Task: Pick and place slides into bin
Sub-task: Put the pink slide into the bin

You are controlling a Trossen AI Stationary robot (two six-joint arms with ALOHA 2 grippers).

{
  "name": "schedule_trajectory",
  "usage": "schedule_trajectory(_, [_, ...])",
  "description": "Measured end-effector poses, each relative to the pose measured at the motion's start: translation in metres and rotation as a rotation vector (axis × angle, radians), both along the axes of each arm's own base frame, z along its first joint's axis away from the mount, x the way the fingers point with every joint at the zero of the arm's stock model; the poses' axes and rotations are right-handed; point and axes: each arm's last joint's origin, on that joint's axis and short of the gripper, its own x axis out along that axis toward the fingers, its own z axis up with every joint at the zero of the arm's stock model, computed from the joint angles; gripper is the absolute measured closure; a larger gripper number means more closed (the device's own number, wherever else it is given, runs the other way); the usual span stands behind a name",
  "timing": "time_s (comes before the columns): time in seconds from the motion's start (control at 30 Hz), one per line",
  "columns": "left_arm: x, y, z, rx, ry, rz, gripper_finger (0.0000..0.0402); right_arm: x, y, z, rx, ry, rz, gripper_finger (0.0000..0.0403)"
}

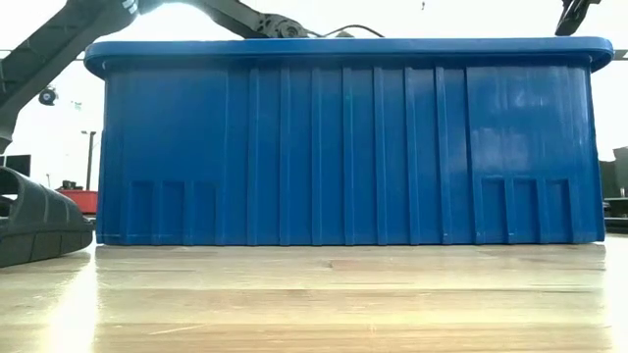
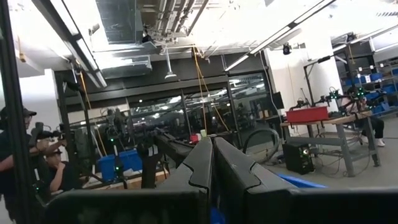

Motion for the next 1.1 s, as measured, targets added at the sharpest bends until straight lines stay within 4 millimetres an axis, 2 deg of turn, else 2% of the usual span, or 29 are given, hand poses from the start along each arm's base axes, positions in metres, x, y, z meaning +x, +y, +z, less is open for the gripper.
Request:
schedule_trajectory(0.6, [-0.0022,0.0023,0.0002,-0.003,0.004,-0.024,0.0400,-0.0001,0.0000,0.0001,-0.006,0.001,-0.002,0.0394])
schedule_trajectory(0.87, [-0.0012,0.0023,-0.0005,-0.047,-0.008,-0.079,0.0369,0.0000,0.0000,0.0001,-0.007,0.001,-0.002,0.0394])
schedule_trajectory(1.1, [-0.0020,0.0067,-0.0003,-0.051,-0.006,-0.102,0.0399,-0.0001,0.0000,0.0001,-0.004,0.000,-0.001,0.0394])
